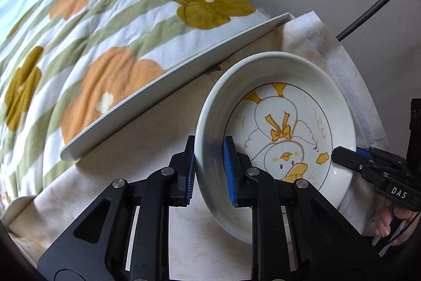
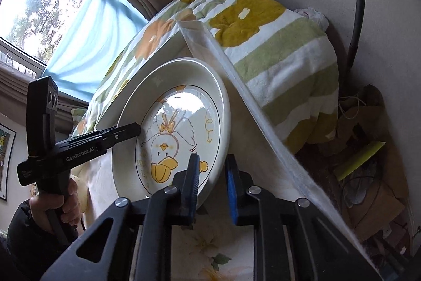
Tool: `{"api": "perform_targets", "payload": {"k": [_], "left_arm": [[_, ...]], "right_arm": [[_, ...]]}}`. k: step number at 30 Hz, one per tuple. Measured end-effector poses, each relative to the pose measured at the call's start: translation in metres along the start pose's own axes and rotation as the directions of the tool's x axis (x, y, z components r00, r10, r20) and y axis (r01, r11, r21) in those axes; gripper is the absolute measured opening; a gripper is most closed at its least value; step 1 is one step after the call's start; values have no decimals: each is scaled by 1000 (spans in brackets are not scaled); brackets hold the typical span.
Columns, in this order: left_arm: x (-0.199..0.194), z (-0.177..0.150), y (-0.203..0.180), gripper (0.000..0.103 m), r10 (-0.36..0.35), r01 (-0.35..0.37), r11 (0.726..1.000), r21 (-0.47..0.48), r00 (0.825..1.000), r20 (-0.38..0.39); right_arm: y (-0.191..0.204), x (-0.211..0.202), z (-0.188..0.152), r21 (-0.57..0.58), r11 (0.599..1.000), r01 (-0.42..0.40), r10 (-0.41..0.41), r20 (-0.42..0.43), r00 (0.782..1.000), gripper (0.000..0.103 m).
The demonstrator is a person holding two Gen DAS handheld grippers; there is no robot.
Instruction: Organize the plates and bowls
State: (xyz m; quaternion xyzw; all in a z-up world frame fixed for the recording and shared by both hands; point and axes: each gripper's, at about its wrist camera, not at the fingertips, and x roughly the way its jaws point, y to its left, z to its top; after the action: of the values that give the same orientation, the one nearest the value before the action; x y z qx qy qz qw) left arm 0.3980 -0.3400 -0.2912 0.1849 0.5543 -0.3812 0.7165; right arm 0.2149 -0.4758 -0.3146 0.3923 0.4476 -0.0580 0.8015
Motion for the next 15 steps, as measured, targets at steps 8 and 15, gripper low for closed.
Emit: {"api": "perform_targets", "payload": {"k": [8, 15], "left_arm": [[-5, 1, -8, 18, 32, -32, 999, 36, 999, 19], [-29, -4, -12, 18, 41, -43, 999, 27, 997, 66]], "right_arm": [[-2, -3, 2, -19, 1000, -13, 13, -10, 1000, 18], [8, -19, 6, -76, 997, -21, 21, 10, 1000, 18]]}}
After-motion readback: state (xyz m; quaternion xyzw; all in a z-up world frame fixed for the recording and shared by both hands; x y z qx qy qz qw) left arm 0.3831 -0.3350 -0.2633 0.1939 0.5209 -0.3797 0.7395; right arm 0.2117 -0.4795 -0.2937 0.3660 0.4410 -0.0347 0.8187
